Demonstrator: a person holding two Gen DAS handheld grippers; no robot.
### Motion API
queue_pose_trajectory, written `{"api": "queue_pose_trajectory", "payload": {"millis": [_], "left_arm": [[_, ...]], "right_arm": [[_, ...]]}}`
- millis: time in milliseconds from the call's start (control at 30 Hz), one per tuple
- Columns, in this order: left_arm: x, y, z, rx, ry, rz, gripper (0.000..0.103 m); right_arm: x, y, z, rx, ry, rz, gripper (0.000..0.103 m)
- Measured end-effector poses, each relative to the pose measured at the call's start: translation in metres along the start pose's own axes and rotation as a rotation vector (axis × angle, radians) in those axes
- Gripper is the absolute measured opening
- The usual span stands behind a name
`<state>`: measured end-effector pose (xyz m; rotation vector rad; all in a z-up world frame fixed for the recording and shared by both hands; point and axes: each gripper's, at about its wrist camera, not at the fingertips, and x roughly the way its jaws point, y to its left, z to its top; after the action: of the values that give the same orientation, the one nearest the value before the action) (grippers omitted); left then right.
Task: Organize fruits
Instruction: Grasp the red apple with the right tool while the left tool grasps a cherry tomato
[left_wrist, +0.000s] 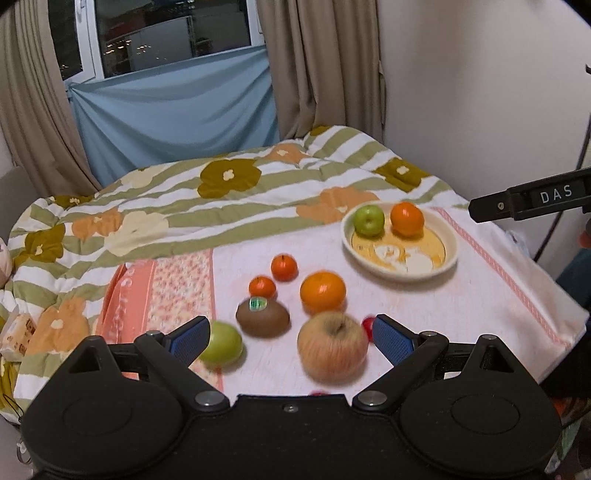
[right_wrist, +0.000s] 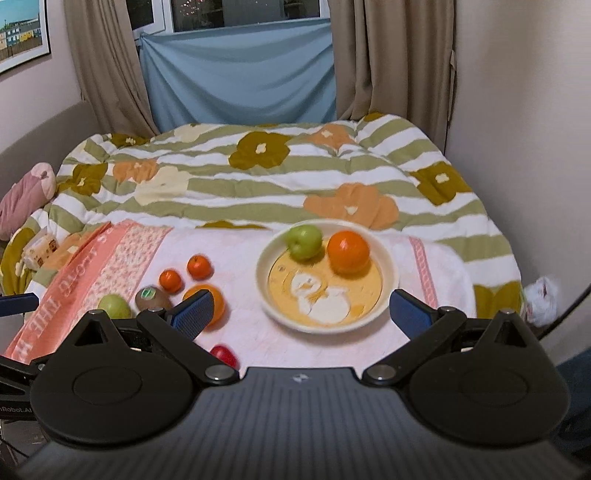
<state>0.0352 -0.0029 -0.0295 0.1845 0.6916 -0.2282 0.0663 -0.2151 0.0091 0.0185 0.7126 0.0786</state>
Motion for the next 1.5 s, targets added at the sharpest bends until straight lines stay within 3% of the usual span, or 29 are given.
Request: {"api": "queue_pose_trajectory", "payload": {"millis": [400, 600, 1133, 1200, 1500], "left_arm": [[0.026, 0.011, -0.059, 0.129, 0.058, -0.110, 0.094], [0.062, 0.004, -0.073, 0.159, 0.089, -0.149, 0.076], [0.099, -0.008, -0.084, 0.204, 0.135, -0.215, 0.047], [0.099, -0.008, -0.084, 0.200, 0.136, -0.229, 0.038], [0.097, -0.005, -0.084, 0.195, 0.143, -0.217, 0.038]], "right_arm": [[0.024, 0.059, -0.063, 0.012, 0.055, 0.052, 0.103], [0.057, 0.080, -0.075, -0.026, 0.081, 0.100, 0.103], [0.103, 0.093, -0.082, -0.020, 0.137, 0.185, 0.103], [0.105, 0.094, -0.082, -0.025, 0.144, 0.191, 0.103], [0.113, 0.104, -0.078, -0.052, 0.146, 0.231, 0.103]]}}
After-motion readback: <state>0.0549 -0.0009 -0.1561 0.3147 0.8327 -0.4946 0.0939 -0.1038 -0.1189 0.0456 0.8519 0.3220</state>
